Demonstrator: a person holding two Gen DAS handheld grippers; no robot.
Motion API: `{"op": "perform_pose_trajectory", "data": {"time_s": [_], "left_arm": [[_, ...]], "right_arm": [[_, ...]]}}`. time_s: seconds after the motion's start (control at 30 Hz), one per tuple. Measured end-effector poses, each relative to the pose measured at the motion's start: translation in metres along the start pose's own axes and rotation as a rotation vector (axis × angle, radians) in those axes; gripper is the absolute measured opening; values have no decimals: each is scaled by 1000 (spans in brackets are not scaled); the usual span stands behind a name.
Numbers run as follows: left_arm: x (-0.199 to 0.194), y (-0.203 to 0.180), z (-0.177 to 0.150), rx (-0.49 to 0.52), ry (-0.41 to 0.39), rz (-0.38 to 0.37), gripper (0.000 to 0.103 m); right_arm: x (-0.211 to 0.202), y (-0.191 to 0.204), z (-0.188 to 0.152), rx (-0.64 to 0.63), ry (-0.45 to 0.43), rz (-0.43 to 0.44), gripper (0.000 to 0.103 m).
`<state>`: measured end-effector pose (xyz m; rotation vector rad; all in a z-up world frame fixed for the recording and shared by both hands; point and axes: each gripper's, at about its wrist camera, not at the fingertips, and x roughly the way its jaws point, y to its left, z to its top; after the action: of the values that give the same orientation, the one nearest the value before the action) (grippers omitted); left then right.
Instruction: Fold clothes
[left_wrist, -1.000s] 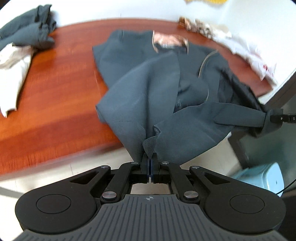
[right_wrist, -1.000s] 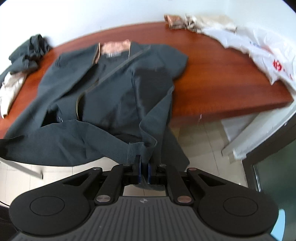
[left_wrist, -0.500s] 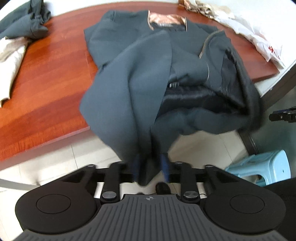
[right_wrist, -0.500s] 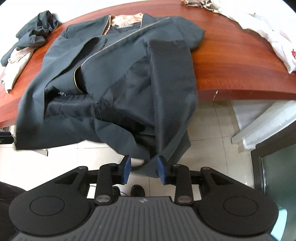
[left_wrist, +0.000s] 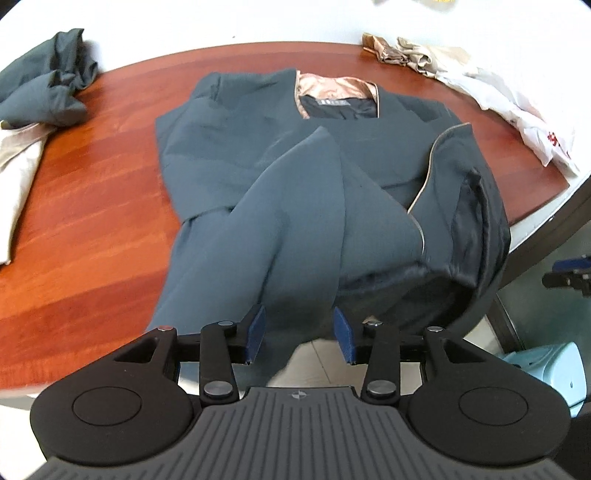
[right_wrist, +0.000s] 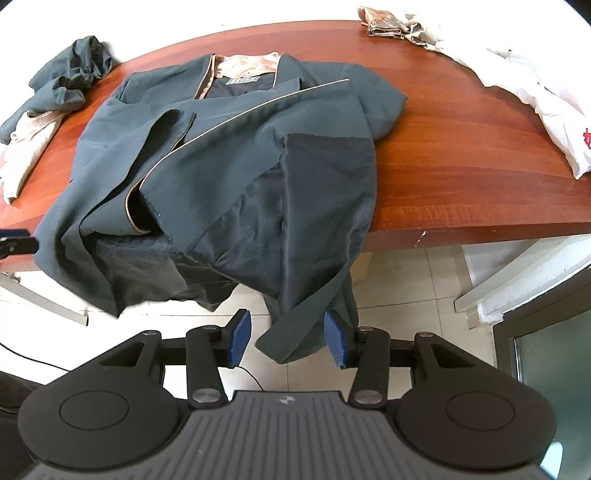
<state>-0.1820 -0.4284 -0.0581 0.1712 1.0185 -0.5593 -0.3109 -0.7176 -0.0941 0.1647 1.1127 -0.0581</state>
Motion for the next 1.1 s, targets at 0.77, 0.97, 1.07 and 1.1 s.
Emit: {"op": "perform_pose_trajectory", "data": {"time_s": [0.77, 0.97, 1.07, 1.1], "left_arm": [[90, -33, 55, 146, 53, 37, 44], [99, -32, 53, 174, 64, 55, 29], [102, -32, 51, 186, 77, 49, 11], [102, -32, 51, 186, 75, 52, 10]], "right_arm": [[-7, 0, 6, 78, -58, -42, 57], [-10, -1, -1, 96, -63, -51, 57], [-12, -1, -4, 100, -66, -54, 57], [-13, -1, -5, 100, -66, -54, 57]]}}
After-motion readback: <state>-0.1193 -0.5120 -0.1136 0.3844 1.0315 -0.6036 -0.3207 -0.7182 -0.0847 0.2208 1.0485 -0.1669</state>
